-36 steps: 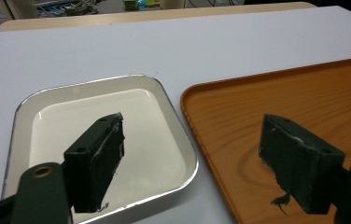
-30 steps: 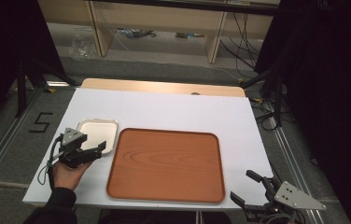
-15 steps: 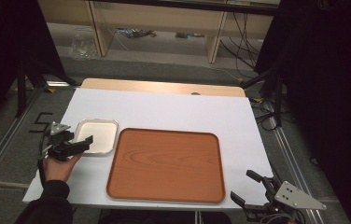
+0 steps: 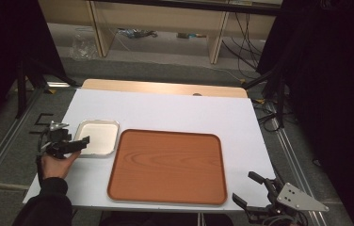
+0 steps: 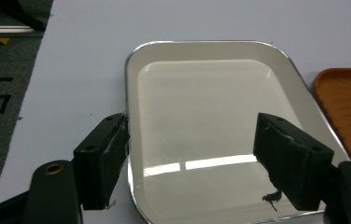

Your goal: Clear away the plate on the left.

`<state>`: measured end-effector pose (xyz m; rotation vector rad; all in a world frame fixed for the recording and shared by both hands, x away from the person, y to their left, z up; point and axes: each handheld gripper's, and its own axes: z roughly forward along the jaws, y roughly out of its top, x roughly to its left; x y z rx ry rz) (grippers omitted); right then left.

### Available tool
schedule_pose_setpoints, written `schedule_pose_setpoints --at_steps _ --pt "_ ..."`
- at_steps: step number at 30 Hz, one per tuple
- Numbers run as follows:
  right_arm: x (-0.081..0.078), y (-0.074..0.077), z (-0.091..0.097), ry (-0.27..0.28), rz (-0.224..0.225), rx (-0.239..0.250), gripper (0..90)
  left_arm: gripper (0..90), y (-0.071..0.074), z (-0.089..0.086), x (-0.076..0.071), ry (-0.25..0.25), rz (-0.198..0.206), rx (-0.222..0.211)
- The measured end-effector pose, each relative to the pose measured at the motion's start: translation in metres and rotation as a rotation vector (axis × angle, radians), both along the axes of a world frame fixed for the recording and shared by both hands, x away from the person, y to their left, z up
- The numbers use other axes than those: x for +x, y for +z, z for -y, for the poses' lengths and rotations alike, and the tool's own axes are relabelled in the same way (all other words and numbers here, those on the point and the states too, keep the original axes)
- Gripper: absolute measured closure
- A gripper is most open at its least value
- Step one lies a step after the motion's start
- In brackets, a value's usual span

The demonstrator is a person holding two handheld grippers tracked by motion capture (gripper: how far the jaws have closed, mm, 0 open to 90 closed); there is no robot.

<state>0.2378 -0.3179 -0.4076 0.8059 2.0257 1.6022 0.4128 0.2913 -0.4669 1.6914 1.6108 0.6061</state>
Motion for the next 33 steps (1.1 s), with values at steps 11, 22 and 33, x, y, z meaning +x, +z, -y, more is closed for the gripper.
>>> schedule_pose_setpoints --at_steps 11,22,33 --pt "0.001 -0.001 -0.001 0.012 -0.002 0.015 14.8 36.2 -0.009 -0.016 0.010 0.048 -0.070 0.023" --pt "0.001 0.000 0.000 0.015 -0.013 -0.005 14.8 52.4 -0.020 -0.022 0.021 0.078 -0.120 0.033" --pt "0.001 0.000 0.000 0.014 -0.010 0.001 14.8 63.4 -0.021 -0.028 0.028 0.109 -0.179 -0.016"
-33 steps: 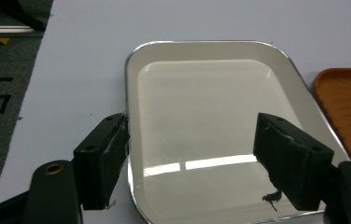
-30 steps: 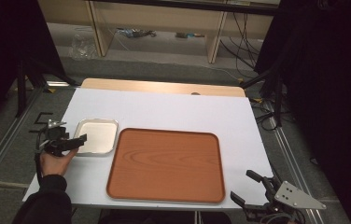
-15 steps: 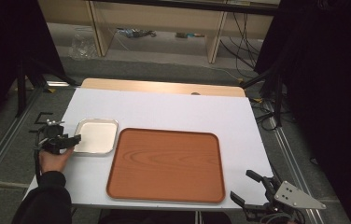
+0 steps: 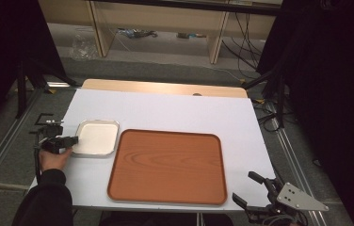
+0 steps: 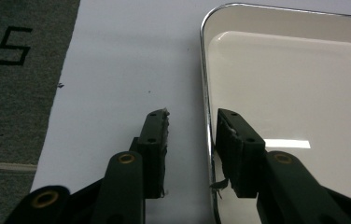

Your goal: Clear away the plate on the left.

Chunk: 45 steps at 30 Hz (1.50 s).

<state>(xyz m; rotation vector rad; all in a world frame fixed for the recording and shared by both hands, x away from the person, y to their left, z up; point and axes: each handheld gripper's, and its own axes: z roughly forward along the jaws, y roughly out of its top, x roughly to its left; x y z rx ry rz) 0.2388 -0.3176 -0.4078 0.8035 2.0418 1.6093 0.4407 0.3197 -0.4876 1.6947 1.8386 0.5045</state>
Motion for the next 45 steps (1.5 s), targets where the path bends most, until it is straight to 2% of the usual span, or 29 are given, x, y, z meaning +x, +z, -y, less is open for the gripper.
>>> schedule_pose_setpoints --at_steps 1,4,5,6,7,8,9,11,15,18,19,20,23,25,26,28,29,31,33,35,36,38,39,40,43,44,45 --pt "0.000 0.000 0.000 0.002 -0.002 -0.007 14.8 63.5 0.000 0.001 0.000 0.017 -0.002 -0.014" --pt "0.000 0.000 0.000 0.006 -0.003 -0.008 14.9 64.1 0.000 -0.003 0.002 -0.004 -0.005 -0.025" --pt "0.000 0.000 0.000 0.001 0.001 -0.003 14.9 64.3 0.001 -0.004 0.002 -0.002 -0.018 -0.025" --pt "0.000 -0.001 -0.002 -0.002 0.012 0.028 14.9 64.9 0.001 -0.002 0.002 0.017 -0.025 -0.033" --pt "0.000 -0.001 -0.002 -0.003 0.011 0.024 14.8 65.7 0.002 -0.003 0.003 -0.011 -0.025 -0.020" --pt "0.000 -0.001 -0.002 -0.003 0.010 0.023 14.9 69.8 0.001 -0.001 0.004 -0.027 -0.010 -0.038" --pt "0.000 -0.001 -0.001 -0.006 0.009 0.014 14.9 76.0 0.002 0.000 0.004 -0.040 -0.023 -0.027" --pt "0.000 0.000 -0.001 -0.011 0.007 0.004 14.9 81.4 0.002 0.002 0.005 -0.057 -0.013 -0.022" --pt "0.000 -0.001 -0.001 -0.004 0.008 0.016 14.9 83.4 0.001 -0.004 0.006 -0.040 -0.024 -0.082" --pt "0.001 -0.001 -0.001 0.001 0.011 0.014 14.9 84.8 0.001 -0.006 0.005 -0.035 -0.024 -0.093" --pt "0.001 -0.001 -0.001 0.000 0.013 0.014 14.8 85.3 0.000 -0.006 0.005 -0.028 -0.018 -0.103" --pt "0.000 0.000 0.001 0.009 -0.002 -0.010 14.9 85.5 0.000 -0.005 0.005 -0.018 -0.007 -0.115" --pt "0.000 0.000 0.001 0.008 -0.002 -0.010 14.9 87.3 -0.001 -0.010 0.003 0.003 0.034 -0.188" --pt "0.001 0.000 0.000 0.002 0.009 0.001 14.9 87.5 0.001 -0.011 0.002 0.011 0.037 -0.224" --pt "0.000 -0.001 0.000 -0.003 0.012 0.015 14.9 87.5 0.001 -0.011 0.002 0.014 0.040 -0.233" --pt "0.001 -0.001 0.000 -0.008 0.019 0.014 14.9 87.5 0.002 -0.011 0.001 0.012 0.046 -0.224" --pt "0.000 0.001 0.002 0.002 -0.001 -0.014 14.9 87.5 0.002 -0.010 0.001 0.017 0.050 -0.233" --pt "0.000 0.001 0.002 0.001 -0.001 -0.013 14.9 87.6 0.004 -0.010 0.001 0.020 0.064 -0.236" --pt "0.000 0.001 0.002 0.001 -0.001 -0.014 14.9 87.2 0.006 -0.010 0.000 0.013 0.077 -0.271" --pt "0.000 0.001 0.002 0.000 0.001 -0.018 14.9 87.7 0.009 -0.008 0.000 0.009 0.097 -0.282" --pt "0.000 0.000 0.002 -0.008 0.008 -0.011 14.9 87.7 0.011 -0.009 -0.001 0.013 0.106 -0.302" --pt "0.000 0.001 0.002 0.001 0.000 -0.014 14.9 87.5 0.013 -0.009 -0.001 0.017 0.115 -0.313" --pt "0.001 -0.001 -0.001 -0.007 0.018 0.029 14.8 87.4 0.015 -0.010 -0.002 0.017 0.123 -0.325" --pt "0.001 -0.001 0.000 -0.007 0.018 0.029 14.9 87.4 0.016 -0.010 -0.003 0.018 0.126 -0.340" --pt "0.001 -0.001 -0.001 -0.008 0.018 0.029 14.9 87.8 0.018 -0.009 -0.004 0.009 0.122 -0.349" --pt "0.000 0.001 0.003 0.003 -0.001 -0.013 14.9 88.1 0.018 -0.009 -0.004 0.006 0.121 -0.354" --pt "0.001 -0.001 0.000 -0.007 0.018 0.029 14.9 88.2 0.019 -0.007 -0.004 0.011 0.122 -0.368"
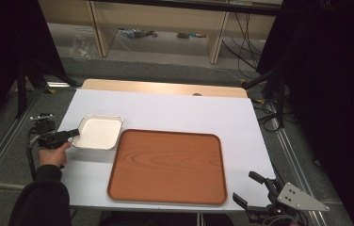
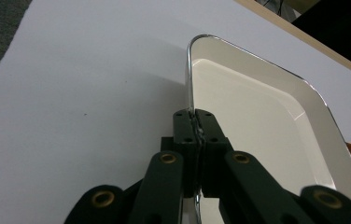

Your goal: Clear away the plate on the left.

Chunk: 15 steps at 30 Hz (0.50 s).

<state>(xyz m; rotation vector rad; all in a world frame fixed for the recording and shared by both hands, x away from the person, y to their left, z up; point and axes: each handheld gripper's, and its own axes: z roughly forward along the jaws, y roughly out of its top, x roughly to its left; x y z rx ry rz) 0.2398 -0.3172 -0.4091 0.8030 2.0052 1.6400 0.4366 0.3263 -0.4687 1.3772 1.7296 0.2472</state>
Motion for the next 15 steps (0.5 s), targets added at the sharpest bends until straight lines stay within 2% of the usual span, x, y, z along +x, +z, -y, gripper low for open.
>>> schedule_pose_setpoints --at_steps 2,3,4,5,7,8,9,15 --pt "-0.001 0.002 0.003 0.009 -0.019 -0.043 14.9 88.3 0.002 0.002 -0.001 -0.019 -0.002 0.001" --pt "-0.001 0.002 0.003 0.008 -0.019 -0.043 14.8 88.3 0.002 0.004 -0.001 -0.032 -0.001 -0.007" --pt "-0.001 0.002 0.003 0.008 -0.019 -0.043 14.8 88.3 0.002 0.004 -0.001 -0.032 -0.001 -0.007" --pt "0.000 0.000 0.000 0.000 0.001 -0.001 14.9 88.3 0.004 0.006 -0.001 -0.031 -0.002 -0.011" --pt "0.000 0.000 0.000 -0.001 -0.001 -0.002 14.9 88.3 0.005 0.012 -0.001 -0.042 0.019 -0.018" --pt "0.000 0.000 0.000 0.002 -0.003 0.000 14.9 88.3 0.006 0.014 -0.001 -0.047 0.017 -0.024" --pt "0.000 0.000 0.000 -0.001 -0.001 -0.001 14.9 88.3 0.006 0.014 -0.001 -0.063 0.011 -0.011" --pt "0.000 0.000 0.000 -0.004 -0.001 -0.001 14.9 88.3 0.008 0.023 -0.003 -0.080 0.016 -0.014"
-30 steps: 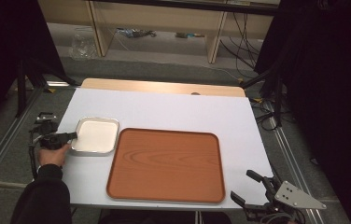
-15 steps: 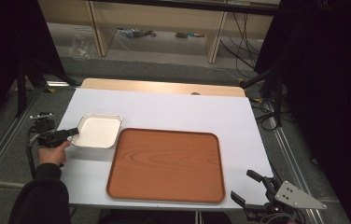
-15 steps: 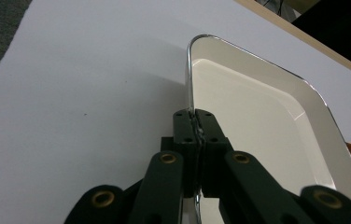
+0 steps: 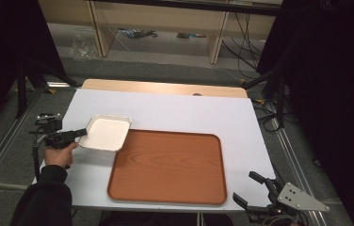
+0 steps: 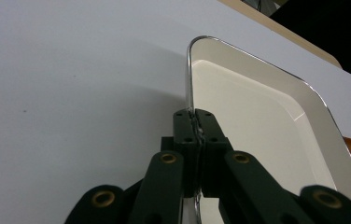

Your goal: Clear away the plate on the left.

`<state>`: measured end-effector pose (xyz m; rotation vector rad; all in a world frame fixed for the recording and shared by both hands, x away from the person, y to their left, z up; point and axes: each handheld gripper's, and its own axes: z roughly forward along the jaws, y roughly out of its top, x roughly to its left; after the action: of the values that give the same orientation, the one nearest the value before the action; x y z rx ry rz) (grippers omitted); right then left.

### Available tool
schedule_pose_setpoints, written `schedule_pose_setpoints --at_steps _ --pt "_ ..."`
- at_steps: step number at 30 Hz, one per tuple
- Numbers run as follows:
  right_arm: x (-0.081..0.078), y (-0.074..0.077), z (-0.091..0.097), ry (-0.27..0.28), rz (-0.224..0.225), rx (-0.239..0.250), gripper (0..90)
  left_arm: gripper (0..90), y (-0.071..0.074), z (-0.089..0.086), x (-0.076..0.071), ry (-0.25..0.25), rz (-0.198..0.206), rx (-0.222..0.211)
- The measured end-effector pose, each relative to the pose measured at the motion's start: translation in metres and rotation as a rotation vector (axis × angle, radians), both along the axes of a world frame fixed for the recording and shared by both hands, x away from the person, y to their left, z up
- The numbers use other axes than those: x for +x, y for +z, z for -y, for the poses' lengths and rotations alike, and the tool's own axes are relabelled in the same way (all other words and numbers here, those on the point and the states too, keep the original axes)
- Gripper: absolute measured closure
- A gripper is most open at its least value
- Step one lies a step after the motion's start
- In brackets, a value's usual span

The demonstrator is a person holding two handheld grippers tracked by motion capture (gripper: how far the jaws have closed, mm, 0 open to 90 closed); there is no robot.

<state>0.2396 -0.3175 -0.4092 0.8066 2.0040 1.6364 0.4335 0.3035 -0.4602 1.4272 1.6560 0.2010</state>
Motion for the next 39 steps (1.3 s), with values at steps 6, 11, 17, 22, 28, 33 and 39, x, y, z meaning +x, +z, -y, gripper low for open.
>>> schedule_pose_setpoints --at_steps 6,11,17,22,28,33,39 --pt "0.000 0.000 0.000 0.002 -0.001 0.001 14.8 88.3 0.005 0.014 -0.002 -0.033 0.012 -0.007" --pt "0.000 0.000 0.000 0.004 0.001 0.000 14.9 88.3 0.008 0.033 -0.002 -0.101 0.021 -0.012" --pt "-0.001 0.000 0.001 0.004 0.000 -0.005 14.8 88.3 0.010 0.054 -0.002 -0.149 0.020 -0.015" --pt "0.000 0.000 0.001 0.002 0.002 0.000 14.9 88.3 0.012 0.070 -0.003 -0.192 0.022 -0.010" --pt "0.000 0.000 0.001 0.001 0.001 -0.002 14.8 88.3 0.012 0.091 -0.005 -0.255 0.013 0.013" --pt "-0.001 0.000 0.001 -0.004 0.001 0.003 14.9 88.4 0.009 0.113 -0.009 -0.325 0.000 0.017" --pt "-0.001 0.000 0.001 -0.002 0.002 0.003 14.8 88.4 0.008 0.135 -0.013 -0.379 -0.002 0.020"
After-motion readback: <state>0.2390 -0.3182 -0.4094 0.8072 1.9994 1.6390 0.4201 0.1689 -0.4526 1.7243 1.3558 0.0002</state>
